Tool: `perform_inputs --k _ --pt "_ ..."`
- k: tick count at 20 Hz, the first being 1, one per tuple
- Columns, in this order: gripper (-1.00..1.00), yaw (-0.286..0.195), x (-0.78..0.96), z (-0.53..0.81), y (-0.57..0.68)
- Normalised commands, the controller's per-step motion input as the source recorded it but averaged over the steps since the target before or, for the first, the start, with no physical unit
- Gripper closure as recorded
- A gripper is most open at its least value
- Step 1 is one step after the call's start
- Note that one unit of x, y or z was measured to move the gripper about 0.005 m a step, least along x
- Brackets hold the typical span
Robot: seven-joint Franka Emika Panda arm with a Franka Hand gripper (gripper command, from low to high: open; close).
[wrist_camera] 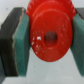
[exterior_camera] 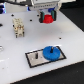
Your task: Insert the blue gear onto the right peg, followed by the red gear
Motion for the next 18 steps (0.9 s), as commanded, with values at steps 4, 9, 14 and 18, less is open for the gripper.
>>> perform_inputs --k 4,9,14,18 --pt "1.0 0.0 0.75 0.45 0.0" --pt "1.0 0.0 0.75 0.42 0.0" --pt "1.0 0.0 0.79 0.34 -0.03" --pt "1.0 0.0 0.81 0.27 -0.07"
